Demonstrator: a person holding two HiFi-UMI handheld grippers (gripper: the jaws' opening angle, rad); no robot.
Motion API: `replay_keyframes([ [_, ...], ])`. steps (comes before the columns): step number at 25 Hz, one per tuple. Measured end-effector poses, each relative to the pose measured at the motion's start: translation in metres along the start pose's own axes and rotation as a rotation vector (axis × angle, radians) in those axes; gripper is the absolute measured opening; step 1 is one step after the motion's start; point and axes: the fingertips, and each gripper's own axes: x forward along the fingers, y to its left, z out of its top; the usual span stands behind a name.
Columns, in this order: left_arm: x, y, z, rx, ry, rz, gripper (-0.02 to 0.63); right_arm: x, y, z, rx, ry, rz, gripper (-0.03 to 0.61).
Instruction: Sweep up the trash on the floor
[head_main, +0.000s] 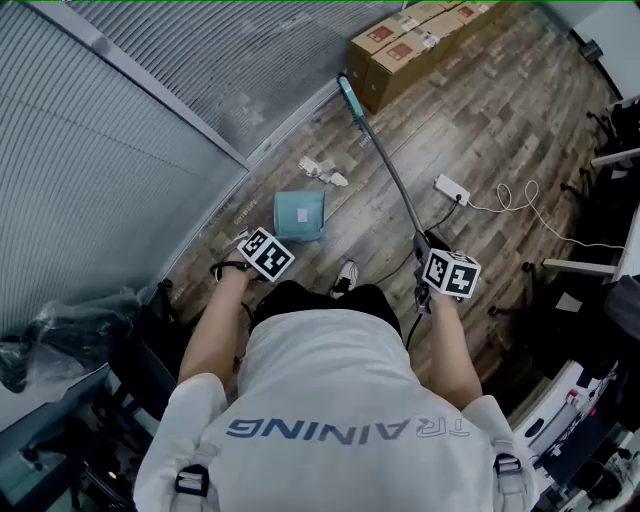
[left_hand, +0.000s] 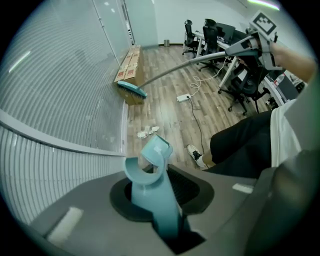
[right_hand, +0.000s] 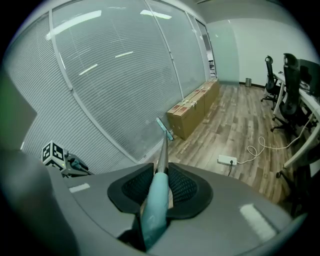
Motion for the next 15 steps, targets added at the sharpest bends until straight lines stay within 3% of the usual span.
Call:
replay_keyframes([
  [8, 0.013, 0.037, 0.035, 0.077, 0.021, 0.008, 0.092, 0.044, -0.014, 0.019, 0.043, 0.048, 0.002, 0.109],
  [15, 0.052, 0.084, 0.049, 0.192, 0.006, -0.067, 0.092, 0.083, 0.021, 0.041, 0.049, 0.071, -0.076, 0.109],
])
